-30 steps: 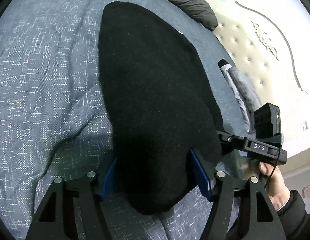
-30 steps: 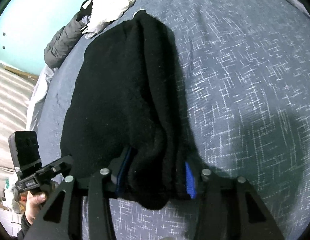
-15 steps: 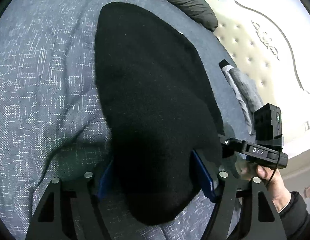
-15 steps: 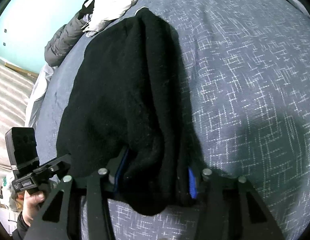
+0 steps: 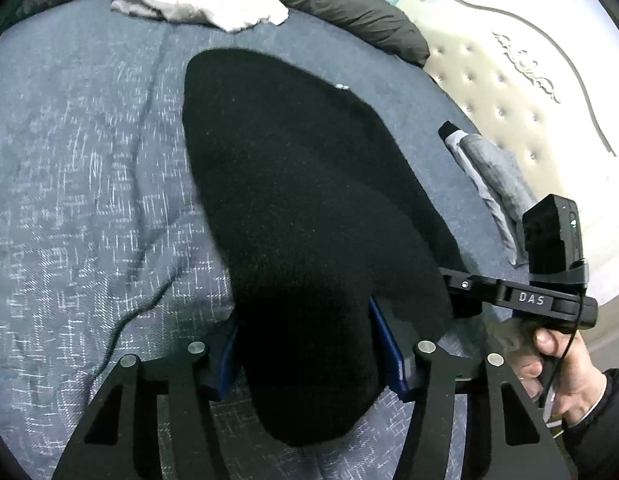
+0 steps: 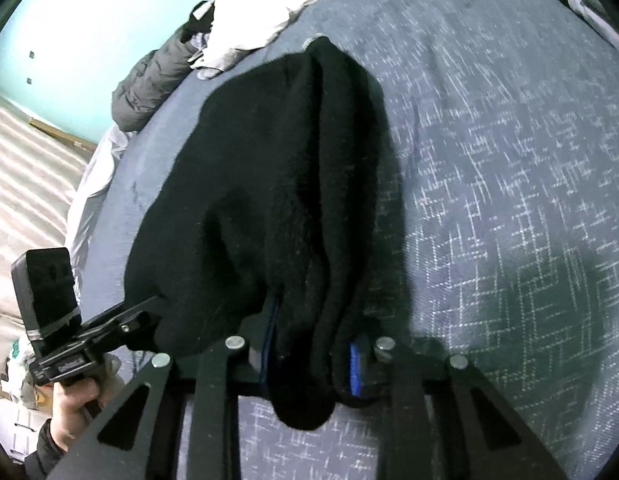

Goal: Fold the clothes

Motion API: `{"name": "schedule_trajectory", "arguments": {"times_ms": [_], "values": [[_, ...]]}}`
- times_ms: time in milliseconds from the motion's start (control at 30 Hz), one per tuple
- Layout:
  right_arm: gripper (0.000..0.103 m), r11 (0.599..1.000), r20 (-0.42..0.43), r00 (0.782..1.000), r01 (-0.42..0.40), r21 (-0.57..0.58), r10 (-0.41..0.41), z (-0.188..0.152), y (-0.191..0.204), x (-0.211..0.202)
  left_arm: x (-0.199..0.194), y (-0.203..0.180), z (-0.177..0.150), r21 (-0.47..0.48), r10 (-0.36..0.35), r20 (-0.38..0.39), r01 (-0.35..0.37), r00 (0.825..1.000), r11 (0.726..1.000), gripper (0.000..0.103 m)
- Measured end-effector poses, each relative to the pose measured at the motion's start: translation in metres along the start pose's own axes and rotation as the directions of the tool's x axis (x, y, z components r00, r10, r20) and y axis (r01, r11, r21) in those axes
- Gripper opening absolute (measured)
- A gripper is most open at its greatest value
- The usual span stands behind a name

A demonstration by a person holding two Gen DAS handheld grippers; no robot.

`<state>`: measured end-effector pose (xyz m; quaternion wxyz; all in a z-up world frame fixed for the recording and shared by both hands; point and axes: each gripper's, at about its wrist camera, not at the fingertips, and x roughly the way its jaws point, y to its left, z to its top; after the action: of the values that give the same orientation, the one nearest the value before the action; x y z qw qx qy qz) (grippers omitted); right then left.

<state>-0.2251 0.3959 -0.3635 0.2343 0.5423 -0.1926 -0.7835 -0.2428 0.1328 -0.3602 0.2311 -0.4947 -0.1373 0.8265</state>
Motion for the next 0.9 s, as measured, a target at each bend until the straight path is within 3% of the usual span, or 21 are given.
{"name": "schedule_trajectory", "arguments": {"times_ms": [367,900], "values": [[0.024,0.997,0.061,0.997,-0.032,-0.077,0.037,0.020,0.024,-0.047,-0.029,-0.035,0.018,0.031,0.000,0.068,-0.002,0.998,1.000,0.056],[0.023,0.982,0.225,0.974,0.004,-0.189,0.039,0.066,0.040,-0.174,-0.089,-0.150,0.088,0.191,-0.029,0.170,-0.004,0.985,0.982,0.055]]}}
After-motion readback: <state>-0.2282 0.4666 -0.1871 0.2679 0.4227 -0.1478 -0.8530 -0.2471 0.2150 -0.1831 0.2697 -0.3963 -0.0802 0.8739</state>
